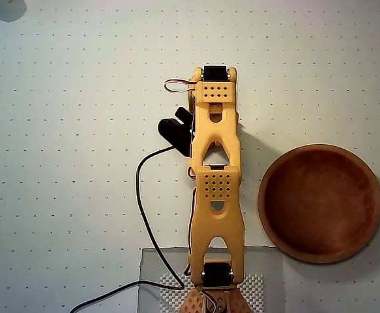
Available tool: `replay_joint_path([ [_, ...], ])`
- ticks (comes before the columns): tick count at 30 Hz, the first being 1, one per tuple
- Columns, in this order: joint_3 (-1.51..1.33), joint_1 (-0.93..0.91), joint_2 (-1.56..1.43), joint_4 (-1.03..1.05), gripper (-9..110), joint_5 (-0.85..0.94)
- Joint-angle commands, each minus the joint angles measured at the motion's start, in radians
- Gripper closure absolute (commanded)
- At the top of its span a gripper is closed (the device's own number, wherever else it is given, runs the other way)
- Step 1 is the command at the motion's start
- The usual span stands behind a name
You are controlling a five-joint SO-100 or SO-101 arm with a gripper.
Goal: Grasp a clothespin and put it in the bowl.
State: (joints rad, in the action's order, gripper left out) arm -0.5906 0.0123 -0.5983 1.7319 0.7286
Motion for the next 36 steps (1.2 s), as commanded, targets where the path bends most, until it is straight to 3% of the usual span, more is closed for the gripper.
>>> replay_joint_path([
  [1,0.012,0.005,-0.149,0.014,105,0.011],
  [24,-0.664,0.043,-1.198,0.020,105,0.051],
  [28,-0.735,-0.060,-1.281,0.044,105,0.135],
  [36,-0.805,-0.463,-1.342,0.052,105,0.371],
])
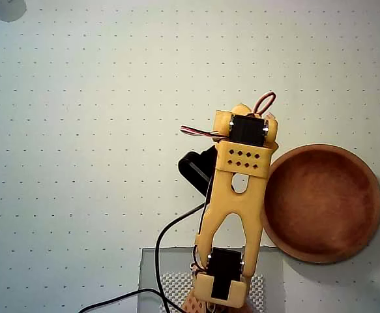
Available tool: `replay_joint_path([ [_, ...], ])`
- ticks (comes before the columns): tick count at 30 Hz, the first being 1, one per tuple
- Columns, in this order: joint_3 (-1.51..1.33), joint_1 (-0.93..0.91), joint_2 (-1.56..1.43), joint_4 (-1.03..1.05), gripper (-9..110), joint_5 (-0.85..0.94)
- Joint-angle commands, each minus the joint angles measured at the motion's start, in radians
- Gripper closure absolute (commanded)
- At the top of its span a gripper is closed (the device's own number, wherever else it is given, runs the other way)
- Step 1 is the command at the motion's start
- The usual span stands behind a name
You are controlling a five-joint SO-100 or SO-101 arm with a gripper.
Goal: Grasp a clothespin and put it in the bowl.
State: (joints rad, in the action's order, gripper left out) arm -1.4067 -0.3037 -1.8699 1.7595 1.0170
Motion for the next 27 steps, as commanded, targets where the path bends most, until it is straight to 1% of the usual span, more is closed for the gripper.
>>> replay_joint_path([
  [1,0.011,-0.193,-0.071,0.025,105,0.101],
  [5,0.011,-0.339,-0.071,0.026,105,0.160],
  [10,0.012,-0.456,-0.064,0.025,105,0.209],
  [14,0.023,-0.462,-0.021,0.012,105,0.219],
  [24,0.107,-0.459,0.253,0.011,105,0.216],
  [27,0.104,-0.422,0.321,0.011,105,0.215],
])
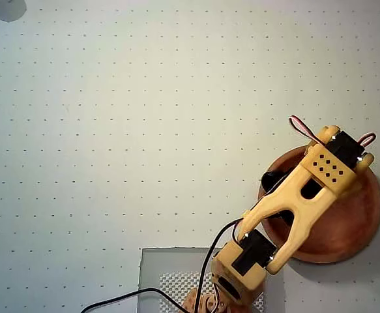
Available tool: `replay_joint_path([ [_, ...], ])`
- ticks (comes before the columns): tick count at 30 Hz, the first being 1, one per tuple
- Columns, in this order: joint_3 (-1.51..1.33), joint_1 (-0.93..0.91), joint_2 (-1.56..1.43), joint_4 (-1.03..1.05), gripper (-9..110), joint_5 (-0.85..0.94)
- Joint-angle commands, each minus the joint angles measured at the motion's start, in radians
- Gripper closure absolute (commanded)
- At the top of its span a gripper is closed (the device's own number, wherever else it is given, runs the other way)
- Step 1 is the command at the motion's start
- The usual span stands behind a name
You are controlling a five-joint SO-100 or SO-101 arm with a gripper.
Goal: Grasp a clothespin and put it in the bowl.
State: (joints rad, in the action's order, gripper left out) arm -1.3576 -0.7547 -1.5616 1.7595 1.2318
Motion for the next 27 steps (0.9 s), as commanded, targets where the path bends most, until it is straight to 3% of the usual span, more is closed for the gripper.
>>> replay_joint_path([
  [1,0.054,0.043,0.035,0.011,105,-0.002],
  [12,0.051,0.077,0.192,-0.149,105,-0.003],
  [27,0.152,0.043,0.357,-0.210,105,-0.002],
])
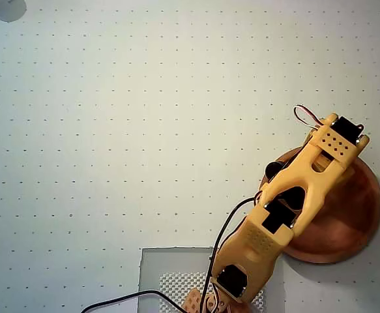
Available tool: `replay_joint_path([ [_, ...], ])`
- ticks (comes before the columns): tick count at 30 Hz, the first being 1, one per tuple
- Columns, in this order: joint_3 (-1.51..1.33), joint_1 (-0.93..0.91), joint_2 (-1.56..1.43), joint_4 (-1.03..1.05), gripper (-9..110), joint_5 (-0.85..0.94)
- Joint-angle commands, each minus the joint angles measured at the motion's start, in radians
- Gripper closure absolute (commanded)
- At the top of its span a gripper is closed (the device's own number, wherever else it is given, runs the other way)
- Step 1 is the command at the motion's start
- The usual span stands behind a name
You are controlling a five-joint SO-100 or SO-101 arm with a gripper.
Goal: Grasp a clothespin and put it in the bowl.
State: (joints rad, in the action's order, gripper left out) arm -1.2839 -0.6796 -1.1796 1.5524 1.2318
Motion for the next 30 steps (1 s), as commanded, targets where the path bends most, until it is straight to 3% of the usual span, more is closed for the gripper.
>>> replay_joint_path([
  [1,0.083,-0.040,-0.025,-0.003,105,-0.002],
  [8,0.095,-0.071,-0.023,-0.005,101,0.006],
  [18,0.095,-0.064,-0.034,-0.002,77,0.011],
  [30,0.083,-0.038,-0.241,0.002,76,0.002],
])
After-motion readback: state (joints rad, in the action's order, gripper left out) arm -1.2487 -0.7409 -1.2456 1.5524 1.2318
